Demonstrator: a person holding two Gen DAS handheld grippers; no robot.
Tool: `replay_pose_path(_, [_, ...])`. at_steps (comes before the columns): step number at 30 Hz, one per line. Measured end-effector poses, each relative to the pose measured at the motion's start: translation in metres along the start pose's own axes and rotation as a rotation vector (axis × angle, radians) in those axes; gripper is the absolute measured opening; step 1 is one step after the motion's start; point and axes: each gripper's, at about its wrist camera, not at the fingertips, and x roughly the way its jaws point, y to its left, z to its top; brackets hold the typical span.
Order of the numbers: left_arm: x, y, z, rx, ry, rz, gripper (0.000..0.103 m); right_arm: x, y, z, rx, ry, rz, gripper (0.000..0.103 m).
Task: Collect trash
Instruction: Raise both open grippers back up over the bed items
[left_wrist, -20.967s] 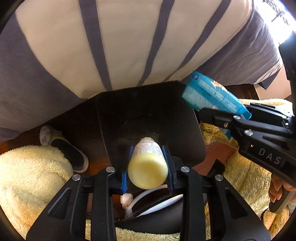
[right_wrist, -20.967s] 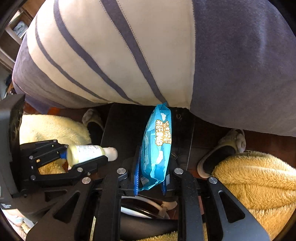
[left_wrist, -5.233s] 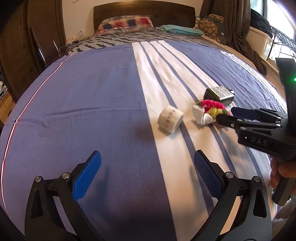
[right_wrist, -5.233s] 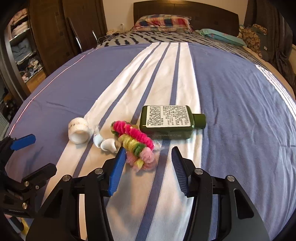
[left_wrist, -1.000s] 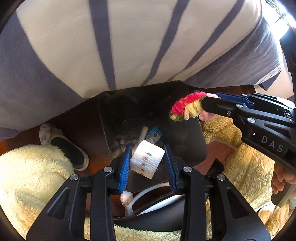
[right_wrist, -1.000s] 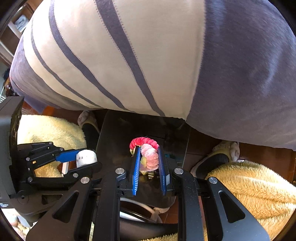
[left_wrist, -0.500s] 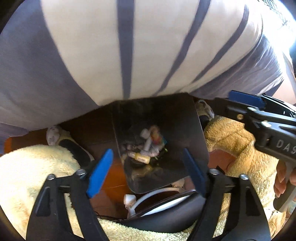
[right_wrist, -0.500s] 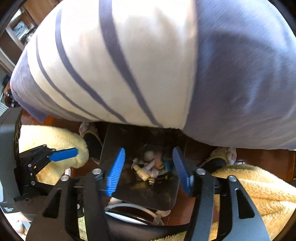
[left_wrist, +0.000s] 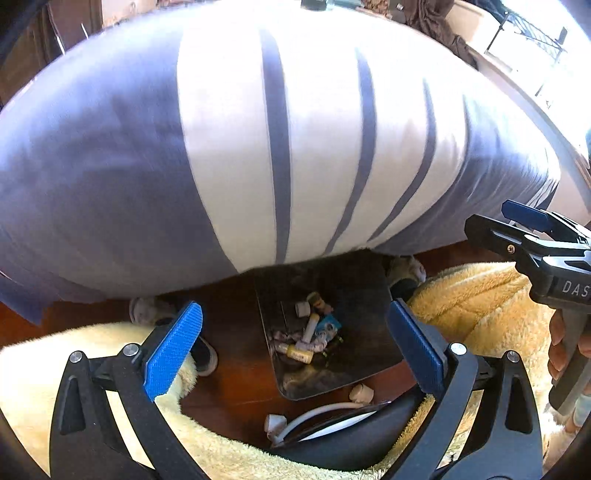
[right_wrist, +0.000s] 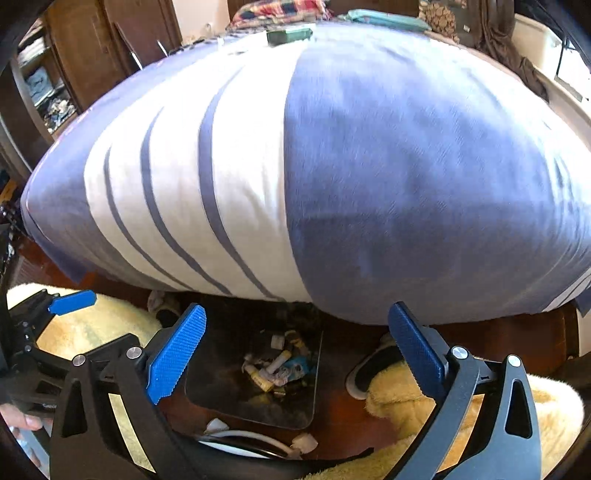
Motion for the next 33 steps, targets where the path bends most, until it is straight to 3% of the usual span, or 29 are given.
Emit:
replay_pose_path(8, [-0.055,0.004,0.034,0.022,-0.149,0.031,0.095,-0.038,-0.003,0.032,-0.043,-0.113,-0.024,0.099])
replay_pose_path(17, [-0.086,0.020,0.092,0.027,-0.262,0.081,0.095,-0.054,-0.002,0.094,-0.089,-0.202,-0.045,0.099])
replay_pose_path(26, [-0.079,0.029,0.141,0.033,-0.274,0.100,0.095,-0.047,-0.005,0.148,-0.117,-0.229,-0.054,0.099])
replay_pose_path(33, [-0.048,0.044,0.179,0.035,-0.239,0.109,0.095,-0.020,-0.013,0.184,-0.113,-0.204,-0.060,0.099])
